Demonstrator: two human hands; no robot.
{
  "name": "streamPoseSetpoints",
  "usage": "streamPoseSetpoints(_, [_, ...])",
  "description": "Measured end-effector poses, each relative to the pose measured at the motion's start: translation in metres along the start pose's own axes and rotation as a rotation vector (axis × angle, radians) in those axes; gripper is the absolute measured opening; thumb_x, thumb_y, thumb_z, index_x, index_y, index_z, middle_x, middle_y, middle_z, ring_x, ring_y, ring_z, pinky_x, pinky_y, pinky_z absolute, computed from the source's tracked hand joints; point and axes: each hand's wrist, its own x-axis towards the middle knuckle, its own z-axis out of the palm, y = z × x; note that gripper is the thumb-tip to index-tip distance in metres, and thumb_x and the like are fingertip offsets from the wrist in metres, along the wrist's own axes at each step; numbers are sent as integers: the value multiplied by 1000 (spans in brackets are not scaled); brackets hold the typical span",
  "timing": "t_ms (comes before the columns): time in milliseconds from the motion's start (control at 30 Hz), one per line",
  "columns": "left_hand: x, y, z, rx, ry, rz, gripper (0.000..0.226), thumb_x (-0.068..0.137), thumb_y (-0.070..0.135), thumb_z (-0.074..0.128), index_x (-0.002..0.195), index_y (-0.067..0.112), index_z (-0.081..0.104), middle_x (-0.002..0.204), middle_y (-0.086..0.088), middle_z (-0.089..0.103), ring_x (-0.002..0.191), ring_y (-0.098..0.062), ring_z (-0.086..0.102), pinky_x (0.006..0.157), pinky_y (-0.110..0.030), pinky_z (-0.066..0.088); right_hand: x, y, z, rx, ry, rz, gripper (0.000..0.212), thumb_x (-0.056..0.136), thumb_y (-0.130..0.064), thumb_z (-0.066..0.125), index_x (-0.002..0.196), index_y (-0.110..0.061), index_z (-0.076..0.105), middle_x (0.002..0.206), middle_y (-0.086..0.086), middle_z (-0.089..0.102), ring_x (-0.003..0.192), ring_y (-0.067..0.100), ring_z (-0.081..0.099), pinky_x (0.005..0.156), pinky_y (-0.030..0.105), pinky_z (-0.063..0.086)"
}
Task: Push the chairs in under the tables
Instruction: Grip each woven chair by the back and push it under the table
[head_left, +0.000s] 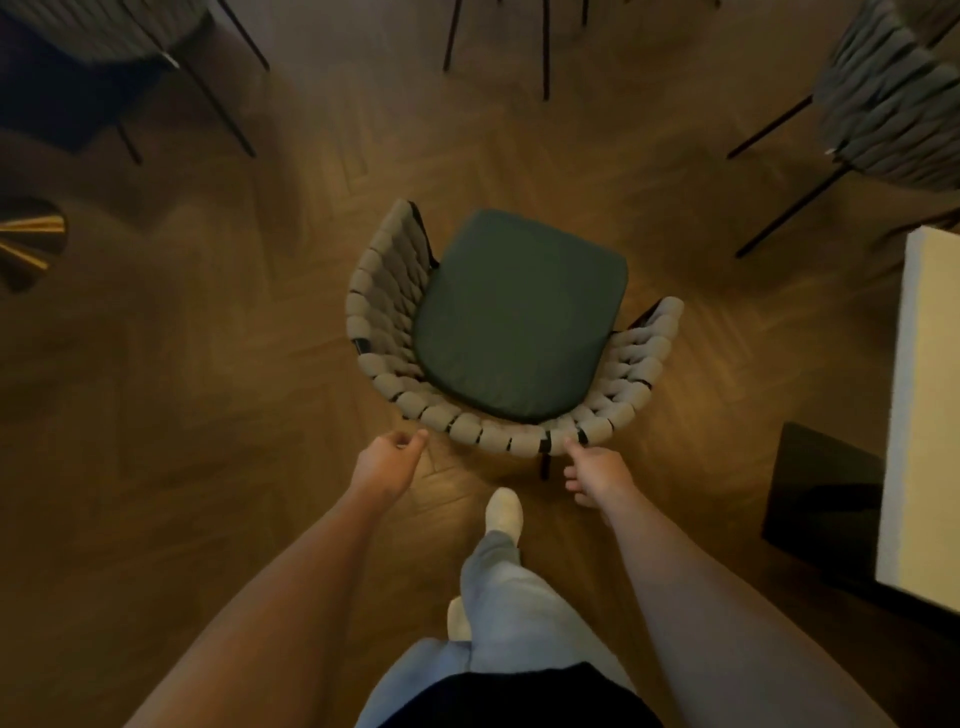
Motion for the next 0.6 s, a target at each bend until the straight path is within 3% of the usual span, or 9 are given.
streamPoseSetpoints(100, [34,10,-11,-152,44,-137,56,102,53,53,139,11,55,110,-3,71,99,-18,68,80,-31,52,20,-15,13,237,-38,183,64,95,-58,59,137,-10,54,117,10,68,100,24,66,95,43,57])
streamPoseSetpoints(200, [61,21,-15,-284,83,-213,54,102,51,55,136,9,54,110,-7,70,105,-23,67,90,-38,51,33,-24,29,426,-68,296,70,93,-56,64,147,-15,46,127,17,64,106,30,66,97,47,56])
streamPoseSetpoints(300, [85,24,-22,-340,113,-307,48,100,50,59,127,11,55,104,-8,67,105,-28,67,101,-47,53,37,-32,40,617,-43,367,69,92,-47,70,147,-13,46,117,19,62,104,31,65,97,48,56])
streamPoseSetpoints(400, [110,30,-30,-406,103,-383,55,97,46,65,133,5,57,108,-10,66,97,-26,69,87,-41,59,47,-35,48,817,7,426,69,89,-39,76,145,-12,47,112,17,58,105,34,62,96,51,56])
streamPoseSetpoints(533, [145,30,-42,-530,98,-432,62,93,47,72,136,7,54,114,-11,64,104,-30,67,94,-45,59,64,-41,58,977,109,491,72,83,-35,82,143,-13,49,134,21,56,122,42,57,94,56,56])
streamPoseSetpoints(600, [166,28,-49,-537,95,-458,71,88,49,76,139,6,52,123,-14,64,102,-32,67,83,-45,60,73,-42,62,1018,167,503,71,80,-36,84,139,-13,53,133,21,59,117,40,60,93,56,56])
